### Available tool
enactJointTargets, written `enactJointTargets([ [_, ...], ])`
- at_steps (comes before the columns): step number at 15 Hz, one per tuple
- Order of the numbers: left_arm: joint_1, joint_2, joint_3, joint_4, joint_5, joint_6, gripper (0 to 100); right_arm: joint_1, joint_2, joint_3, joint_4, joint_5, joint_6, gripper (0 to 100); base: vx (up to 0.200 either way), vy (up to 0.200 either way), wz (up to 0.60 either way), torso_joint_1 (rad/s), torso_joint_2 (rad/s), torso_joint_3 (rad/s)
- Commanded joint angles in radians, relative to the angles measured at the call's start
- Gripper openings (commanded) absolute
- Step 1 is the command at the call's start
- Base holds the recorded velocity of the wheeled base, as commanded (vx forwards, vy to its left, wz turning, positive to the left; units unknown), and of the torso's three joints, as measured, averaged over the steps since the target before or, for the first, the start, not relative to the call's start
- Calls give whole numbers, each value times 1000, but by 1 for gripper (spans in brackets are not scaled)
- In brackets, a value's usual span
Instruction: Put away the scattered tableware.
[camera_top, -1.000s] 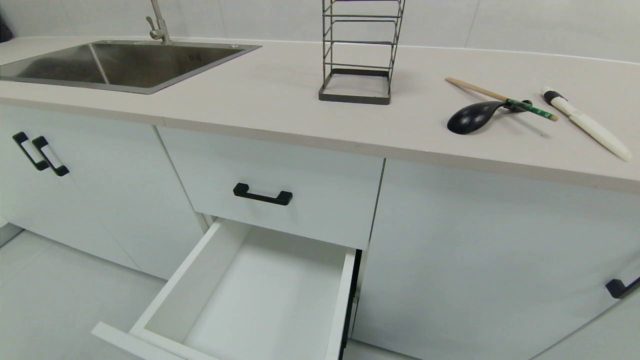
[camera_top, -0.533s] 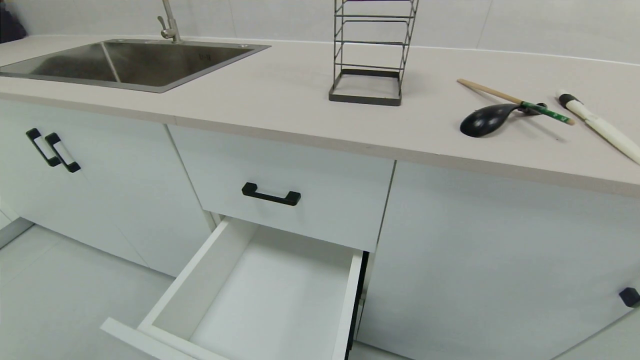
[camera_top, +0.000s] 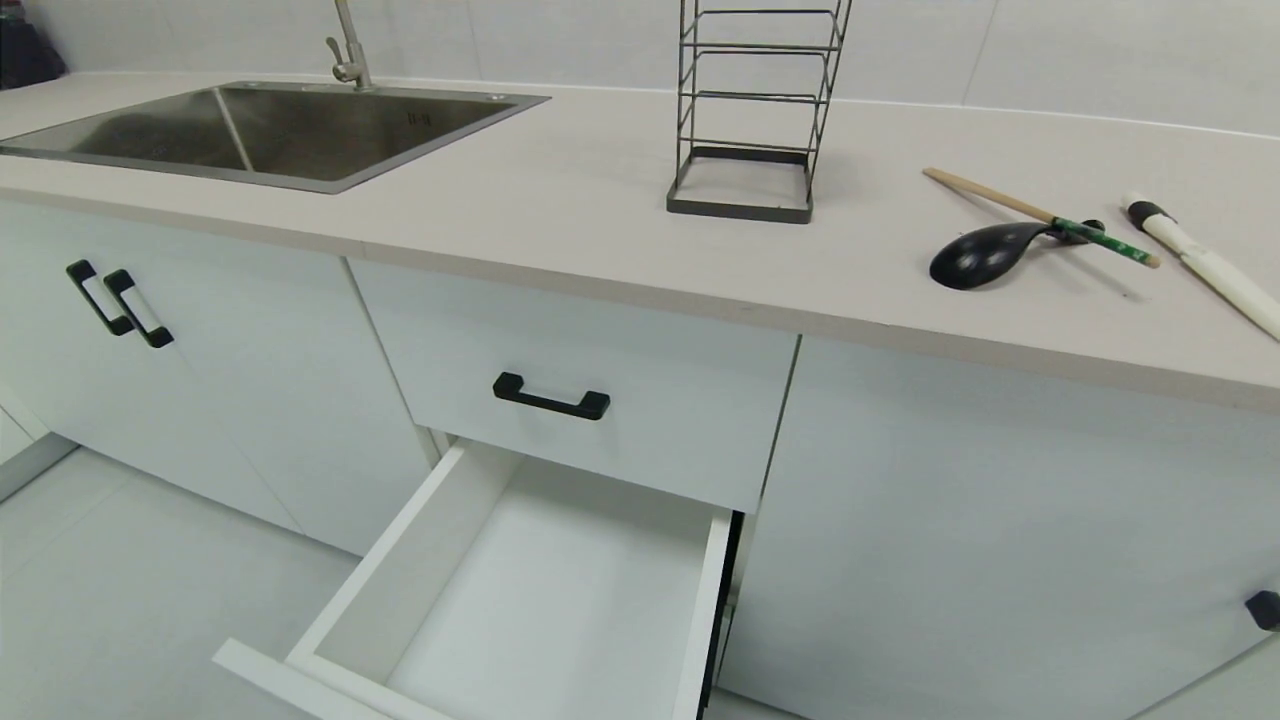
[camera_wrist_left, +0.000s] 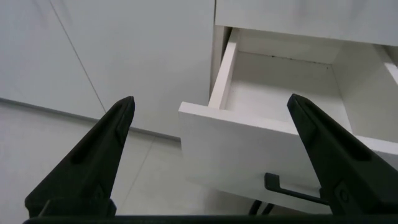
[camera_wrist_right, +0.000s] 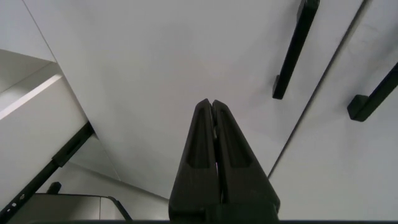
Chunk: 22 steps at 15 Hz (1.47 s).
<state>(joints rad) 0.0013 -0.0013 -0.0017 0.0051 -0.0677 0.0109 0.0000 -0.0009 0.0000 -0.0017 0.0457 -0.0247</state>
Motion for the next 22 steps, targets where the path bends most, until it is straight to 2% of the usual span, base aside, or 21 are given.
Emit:
enactJointTargets([
  [1,0,1,0,-1,0,0,100,0,1,0,0,0,0,0,0,0,0,217,-51,-80],
  [4,0,1,0,-1,0,0,100,0,1,0,0,0,0,0,0,0,0,248,-150,-188],
  [11,0,1,0,-1,0,0,100,0,1,0,0,0,0,0,0,0,0,222,-586,-212],
  [14,0,1,0,-1,0,0,100,0,1,0,0,0,-1,0,0,0,0,98,-487,-222],
  [22,0,1,0,-1,0,0,100,0,1,0,0,0,-1,0,0,0,0,326,-497,-239],
])
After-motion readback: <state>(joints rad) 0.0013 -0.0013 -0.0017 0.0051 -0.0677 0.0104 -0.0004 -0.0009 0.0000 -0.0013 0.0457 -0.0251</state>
